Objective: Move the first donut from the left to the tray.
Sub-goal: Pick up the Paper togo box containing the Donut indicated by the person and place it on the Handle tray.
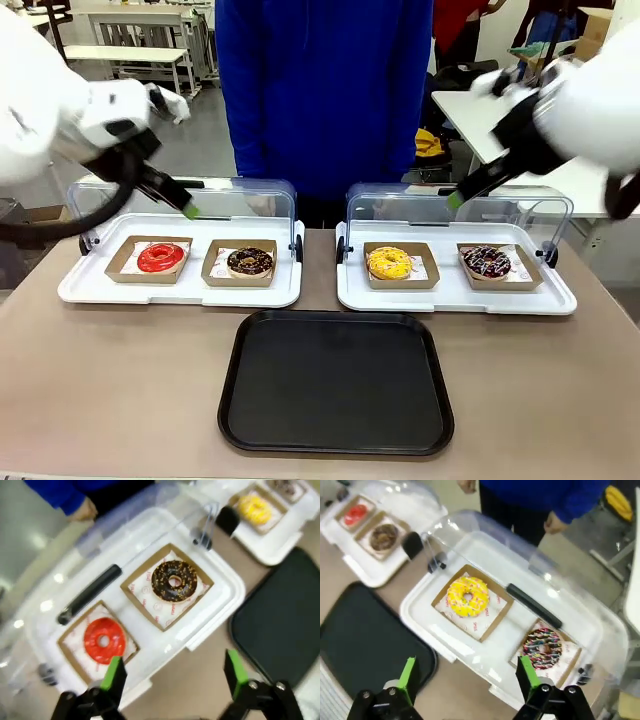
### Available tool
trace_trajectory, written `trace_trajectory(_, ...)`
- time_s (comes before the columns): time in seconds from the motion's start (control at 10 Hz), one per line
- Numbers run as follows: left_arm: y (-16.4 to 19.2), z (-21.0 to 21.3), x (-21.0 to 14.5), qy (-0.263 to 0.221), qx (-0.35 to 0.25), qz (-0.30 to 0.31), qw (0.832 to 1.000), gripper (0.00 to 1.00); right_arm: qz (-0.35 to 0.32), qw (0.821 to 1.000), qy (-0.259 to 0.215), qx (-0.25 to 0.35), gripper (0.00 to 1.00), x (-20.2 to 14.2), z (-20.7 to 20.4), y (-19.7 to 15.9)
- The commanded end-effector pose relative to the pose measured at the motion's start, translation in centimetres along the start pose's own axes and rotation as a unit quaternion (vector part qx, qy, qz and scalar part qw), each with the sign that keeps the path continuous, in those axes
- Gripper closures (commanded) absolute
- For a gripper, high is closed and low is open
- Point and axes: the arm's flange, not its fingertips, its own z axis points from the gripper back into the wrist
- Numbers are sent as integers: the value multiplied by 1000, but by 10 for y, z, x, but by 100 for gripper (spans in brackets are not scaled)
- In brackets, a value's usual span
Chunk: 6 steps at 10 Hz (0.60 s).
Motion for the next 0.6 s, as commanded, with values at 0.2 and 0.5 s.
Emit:
trace_trajectory(0.2,112,41,-32,-47,-128,-101,985,0,88,987,-78,107,0,-74,85,-120)
trace_trajectory(0.5,161,70,-77,-140,-167,-153,964,0,147,963,-181,135,0,-127,111,-165)
